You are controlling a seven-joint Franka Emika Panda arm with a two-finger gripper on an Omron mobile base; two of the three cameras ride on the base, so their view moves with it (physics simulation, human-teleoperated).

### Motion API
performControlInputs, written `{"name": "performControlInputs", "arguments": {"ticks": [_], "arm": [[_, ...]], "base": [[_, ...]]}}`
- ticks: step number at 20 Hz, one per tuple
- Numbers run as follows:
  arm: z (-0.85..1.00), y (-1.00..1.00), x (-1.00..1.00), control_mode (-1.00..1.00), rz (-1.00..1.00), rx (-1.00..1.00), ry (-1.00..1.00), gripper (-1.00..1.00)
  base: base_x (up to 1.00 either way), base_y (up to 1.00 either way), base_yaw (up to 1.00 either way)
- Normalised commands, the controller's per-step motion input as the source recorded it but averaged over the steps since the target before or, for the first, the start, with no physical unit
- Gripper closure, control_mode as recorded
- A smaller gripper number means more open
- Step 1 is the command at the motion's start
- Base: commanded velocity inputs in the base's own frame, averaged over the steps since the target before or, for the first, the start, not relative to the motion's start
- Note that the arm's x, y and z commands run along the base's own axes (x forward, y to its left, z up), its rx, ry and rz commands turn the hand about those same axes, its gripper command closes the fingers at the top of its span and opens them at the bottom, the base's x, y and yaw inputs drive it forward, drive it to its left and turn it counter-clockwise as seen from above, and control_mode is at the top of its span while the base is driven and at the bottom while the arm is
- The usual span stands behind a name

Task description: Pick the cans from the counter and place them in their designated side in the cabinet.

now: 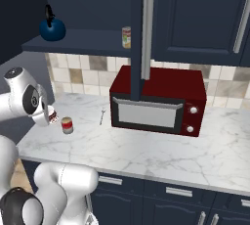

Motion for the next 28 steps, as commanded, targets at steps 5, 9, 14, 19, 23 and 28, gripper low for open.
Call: {"name": "performControlInputs", "arguments": {"ticks": [5, 9, 14, 19, 23, 28], "arm": [[0.37, -0.25, -0.33, -1.0, 0.1, -0.03, -0.07, 1.0], [0.19, -0.13, -0.3, -1.0, 0.11, -0.01, -0.14, 1.0], [0.24, 0.0, -0.21, -1.0, 0.11, -0.01, -0.18, 1.0], [0.37, -0.08, -0.14, -1.0, 0.13, -0.02, -0.12, 1.0], [0.37, -0.18, -0.2, -1.0, 0.12, -0.05, -0.02, 1.0], [0.36, -0.12, -0.16, -1.0, 0.12, -0.06, -0.07, 1.0]], "base": [[0.0, 0.0, 0.0], [0.0, 0.0, 0.0], [0.0, 0.0, 0.0], [0.0, 0.0, 0.0], [0.0, 0.0, 0.0], [0.0, 0.0, 0.0]]}}
